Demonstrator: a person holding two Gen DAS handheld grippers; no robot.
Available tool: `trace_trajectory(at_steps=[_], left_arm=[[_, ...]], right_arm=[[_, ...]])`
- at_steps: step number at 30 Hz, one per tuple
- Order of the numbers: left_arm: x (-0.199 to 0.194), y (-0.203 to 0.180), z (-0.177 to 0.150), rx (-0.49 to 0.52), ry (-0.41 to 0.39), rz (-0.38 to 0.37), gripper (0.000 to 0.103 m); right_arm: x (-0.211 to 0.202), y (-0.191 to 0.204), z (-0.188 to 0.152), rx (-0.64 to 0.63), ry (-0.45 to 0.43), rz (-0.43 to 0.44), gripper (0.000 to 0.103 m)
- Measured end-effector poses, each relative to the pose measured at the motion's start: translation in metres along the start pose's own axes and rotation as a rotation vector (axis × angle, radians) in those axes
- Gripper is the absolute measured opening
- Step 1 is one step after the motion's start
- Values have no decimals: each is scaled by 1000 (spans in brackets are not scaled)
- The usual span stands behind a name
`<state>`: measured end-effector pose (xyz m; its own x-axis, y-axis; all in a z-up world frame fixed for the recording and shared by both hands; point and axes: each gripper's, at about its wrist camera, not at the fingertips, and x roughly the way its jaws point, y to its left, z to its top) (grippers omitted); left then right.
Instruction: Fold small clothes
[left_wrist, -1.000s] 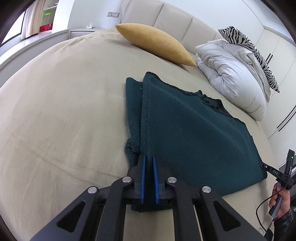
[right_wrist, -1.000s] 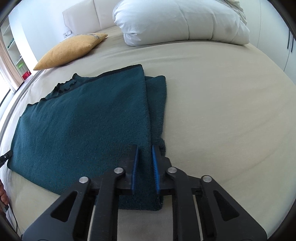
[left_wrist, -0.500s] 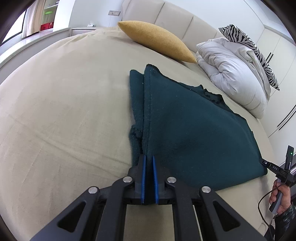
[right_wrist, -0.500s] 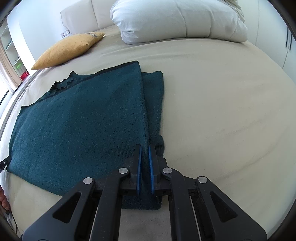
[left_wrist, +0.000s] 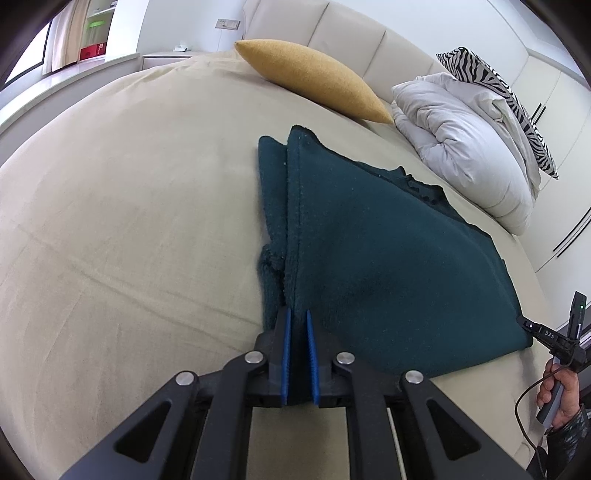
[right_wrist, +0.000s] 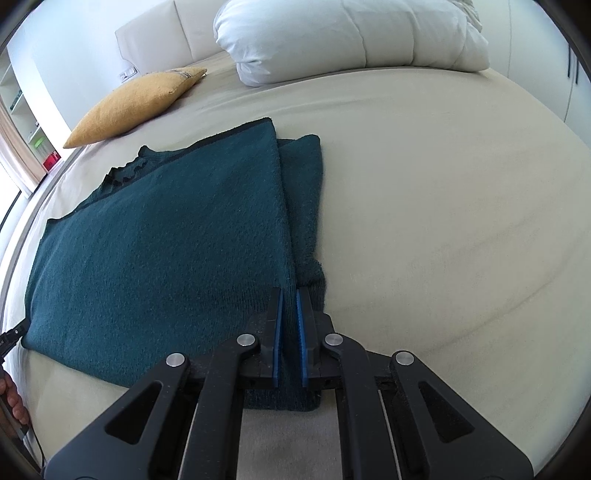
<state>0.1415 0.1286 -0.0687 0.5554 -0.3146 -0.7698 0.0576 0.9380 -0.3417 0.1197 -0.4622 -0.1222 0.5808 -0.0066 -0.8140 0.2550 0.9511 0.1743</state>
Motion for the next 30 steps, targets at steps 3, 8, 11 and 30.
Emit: trace_trajectory(at_steps=[3,8,11,30], left_arm=[[0,0,-1,0,-2,3,11],[0,0,-1,-3,-3,2,11],[0,0,-1,-2,0,1,11],[-1,-82,90,212,-145,40,44]], right_arm=[[-1,2,0,-1,0,-16,5],[-5,0,-2,15,1,-17,4],[-3,-3,-3,30,3,-4,4],[7,69,69,13,-50,240,22]])
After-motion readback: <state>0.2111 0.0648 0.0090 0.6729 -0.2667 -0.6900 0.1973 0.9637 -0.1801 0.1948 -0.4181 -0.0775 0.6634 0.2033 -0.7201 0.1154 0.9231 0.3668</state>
